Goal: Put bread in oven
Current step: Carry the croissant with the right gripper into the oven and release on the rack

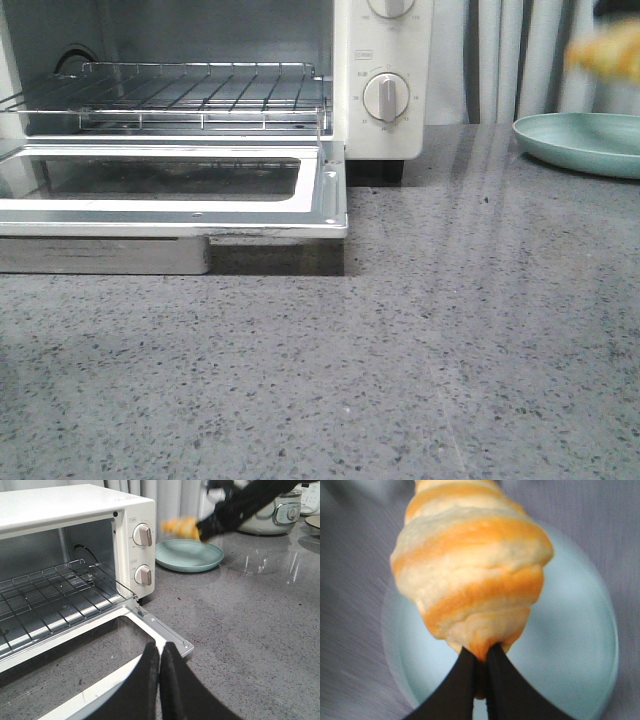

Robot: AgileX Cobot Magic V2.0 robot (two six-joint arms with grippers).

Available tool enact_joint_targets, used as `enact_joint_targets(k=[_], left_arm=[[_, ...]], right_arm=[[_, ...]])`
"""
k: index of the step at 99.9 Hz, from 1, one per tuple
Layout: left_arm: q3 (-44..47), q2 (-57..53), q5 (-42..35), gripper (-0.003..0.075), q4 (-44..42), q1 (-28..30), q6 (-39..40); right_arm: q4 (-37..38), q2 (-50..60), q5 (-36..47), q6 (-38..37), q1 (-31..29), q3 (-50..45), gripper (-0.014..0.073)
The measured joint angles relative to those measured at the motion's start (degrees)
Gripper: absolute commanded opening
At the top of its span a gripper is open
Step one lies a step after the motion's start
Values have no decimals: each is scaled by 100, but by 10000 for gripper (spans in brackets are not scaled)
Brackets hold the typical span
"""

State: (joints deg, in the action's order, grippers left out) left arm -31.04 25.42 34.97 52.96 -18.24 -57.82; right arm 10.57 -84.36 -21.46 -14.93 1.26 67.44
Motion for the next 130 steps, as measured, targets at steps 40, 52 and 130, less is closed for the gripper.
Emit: enact_joint_targets(k=[40, 52, 130], left_arm=[[0, 0, -285, -22, 0, 0, 0], [0, 0, -301, -22, 0, 0, 0], [0, 0, -386, -22, 93, 0, 13]], right_arm=[[781, 1413, 695, 0, 3782, 296, -69], [994, 888, 478, 0, 4726, 305, -69], [907, -1848, -1034, 0, 4284, 2573, 638]])
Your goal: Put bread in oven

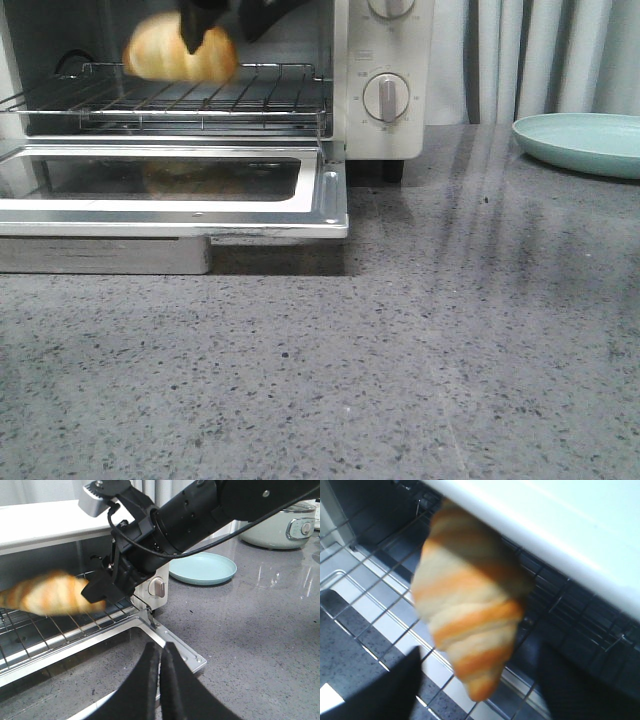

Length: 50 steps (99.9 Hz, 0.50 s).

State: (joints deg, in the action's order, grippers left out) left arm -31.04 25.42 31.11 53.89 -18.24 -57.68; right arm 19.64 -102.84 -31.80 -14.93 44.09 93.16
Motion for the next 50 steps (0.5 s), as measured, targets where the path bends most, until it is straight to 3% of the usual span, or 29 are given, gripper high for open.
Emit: enact_joint_targets(k=[6, 14, 29, 50], left_arm=[[0, -21, -125, -22, 0, 0, 97], [0, -150, -390, -22, 0, 0, 278], [119, -759, -862, -22, 0, 0, 441], [767, -1896, -927, -22, -297, 0, 1037]], right_arm=[[-52, 0, -109, 0, 0, 28, 622], [-159, 106, -479, 0, 0, 38, 538], [-208, 808, -1025, 0, 139, -369, 255], [-189, 3306, -435, 0, 369, -2395, -1]])
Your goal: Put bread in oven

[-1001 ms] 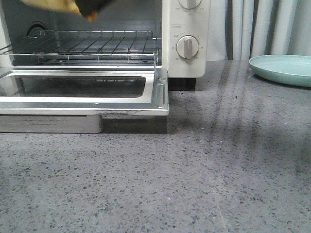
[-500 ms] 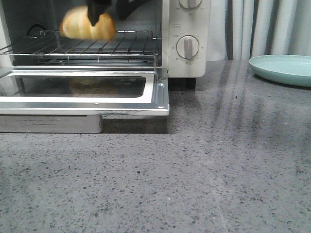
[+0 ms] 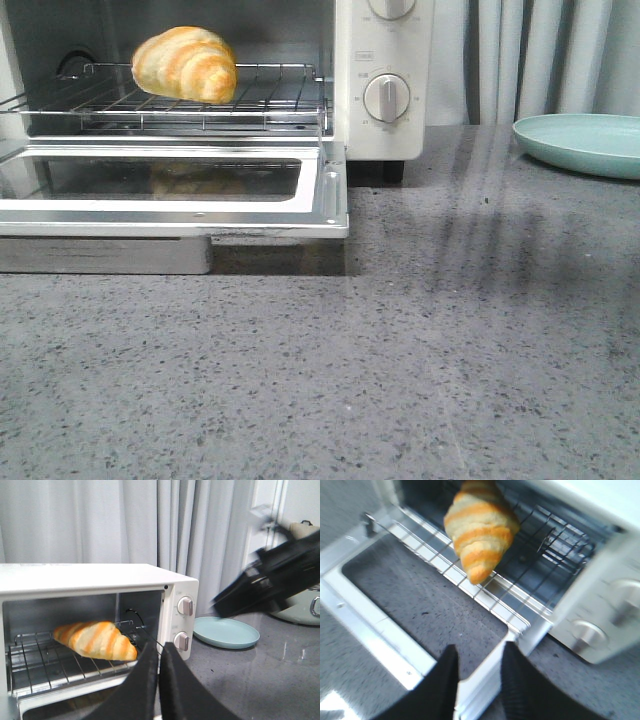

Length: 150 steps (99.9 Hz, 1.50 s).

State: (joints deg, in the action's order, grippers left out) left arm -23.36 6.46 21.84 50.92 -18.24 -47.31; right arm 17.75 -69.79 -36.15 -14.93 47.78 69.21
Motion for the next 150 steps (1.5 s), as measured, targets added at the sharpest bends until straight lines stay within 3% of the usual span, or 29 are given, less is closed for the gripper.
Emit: enact_joint_targets(k=[5, 15, 29, 39, 64, 86, 139, 150], left_arm=[[228, -212, 0, -22, -42, 0, 63], [586, -493, 0, -22, -71, 0, 127], [861, -561, -23, -22, -71, 0, 147], [914, -561, -123, -22, -71, 0, 147], [923, -561, -313, -22, -71, 0, 147], [923, -561, -313, -21, -71, 0, 147], [964, -561, -317, -22, -71, 0, 147], [1092, -561, -458, -21, -538, 58, 147]], right_arm=[[86, 726, 210, 0, 0, -639, -78], [331, 2281, 278, 0, 0, -1620, -65], [741, 4004, -685, 0, -105, -2419, -69], [954, 4818, -993, 0, -150, -2684, -69], [1095, 6197, -465, 0, -150, -3208, -69], [1095, 6803, -343, 0, -150, -3535, -69], [1099, 6815, -343, 0, -150, -3573, -69], [1099, 6815, -343, 0, -150, -3573, -69]])
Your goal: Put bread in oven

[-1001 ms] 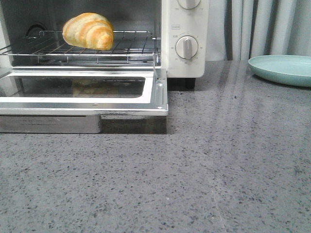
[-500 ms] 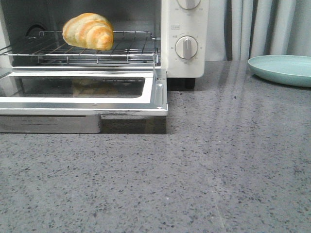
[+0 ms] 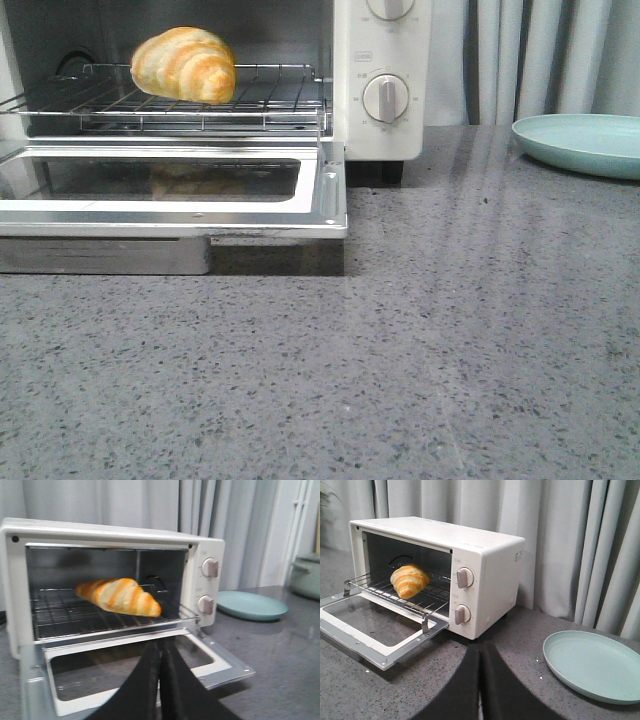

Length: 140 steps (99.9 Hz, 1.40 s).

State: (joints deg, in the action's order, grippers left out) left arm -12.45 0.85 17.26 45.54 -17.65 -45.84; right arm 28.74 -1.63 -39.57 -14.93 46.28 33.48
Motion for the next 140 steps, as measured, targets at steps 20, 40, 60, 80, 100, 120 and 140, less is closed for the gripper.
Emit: enact_joint_targets(k=[20, 40, 60, 80, 100, 120, 140], left_arm=[[487, 0, -1092, -22, -1721, 474, 352], [1251, -104, -1876, -22, -2819, 1114, 1142], [1251, -104, -789, -22, -4013, 1485, 3080], [1251, -104, 198, -22, -4271, 1655, 4065], [1251, -104, 197, -21, -4284, 1655, 4159], [1251, -104, 197, -22, -4284, 1655, 4162], [1251, -104, 197, -21, -4284, 1655, 4172]], right_arm=[[0, 0, 0, 0, 0, 0, -69], [0, 0, 0, 0, 0, 0, -69], [9, 0, 0, 0, 0, 0, -69], [22, 0, 0, 0, 0, 0, -69], [22, 0, 0, 0, 0, 0, -69], [22, 0, 0, 0, 0, 0, -69], [22, 0, 0, 0, 0, 0, -69]])
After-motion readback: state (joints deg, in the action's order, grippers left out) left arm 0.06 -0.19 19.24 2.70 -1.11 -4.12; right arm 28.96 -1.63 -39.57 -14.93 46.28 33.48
